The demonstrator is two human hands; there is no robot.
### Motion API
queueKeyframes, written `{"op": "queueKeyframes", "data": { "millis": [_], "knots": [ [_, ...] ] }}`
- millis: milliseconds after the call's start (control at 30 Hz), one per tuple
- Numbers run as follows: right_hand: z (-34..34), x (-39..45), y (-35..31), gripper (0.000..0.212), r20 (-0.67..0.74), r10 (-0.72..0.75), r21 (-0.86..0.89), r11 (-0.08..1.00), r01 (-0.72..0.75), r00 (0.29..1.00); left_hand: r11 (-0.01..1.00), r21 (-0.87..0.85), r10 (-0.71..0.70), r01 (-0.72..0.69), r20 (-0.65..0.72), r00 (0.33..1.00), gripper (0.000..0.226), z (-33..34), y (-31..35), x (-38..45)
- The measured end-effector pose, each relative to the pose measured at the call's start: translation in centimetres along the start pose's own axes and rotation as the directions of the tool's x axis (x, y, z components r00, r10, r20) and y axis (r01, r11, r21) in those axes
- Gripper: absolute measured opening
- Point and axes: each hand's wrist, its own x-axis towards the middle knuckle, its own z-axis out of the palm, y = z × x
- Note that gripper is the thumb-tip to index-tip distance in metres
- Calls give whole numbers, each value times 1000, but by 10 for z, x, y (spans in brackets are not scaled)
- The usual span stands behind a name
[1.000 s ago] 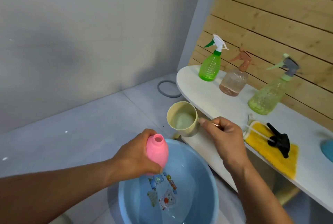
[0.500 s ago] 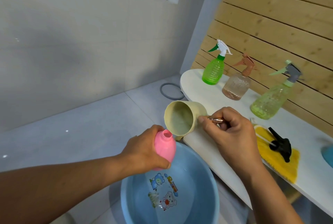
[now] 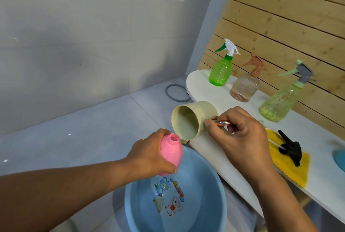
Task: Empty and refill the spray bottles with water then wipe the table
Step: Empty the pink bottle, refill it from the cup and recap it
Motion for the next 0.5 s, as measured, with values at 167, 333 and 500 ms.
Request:
{"op": "queueKeyframes", "data": {
  "millis": [167,333,500],
  "knots": [
    [-4,1,-2,26,-5,-22,-29,999,21,1000,1000,12,-3,3,3,1000,99,2,3,2],
    [-5,2,-3,25,-16,-43,-62,997,42,999,1000,27,5,-5,5,1000,100,5,4,3],
    [-8,2,-1,24,-27,-74,-98,993,71,997,1000,18,11,-11,7,1000,99,6,6,6]
  ]
}}
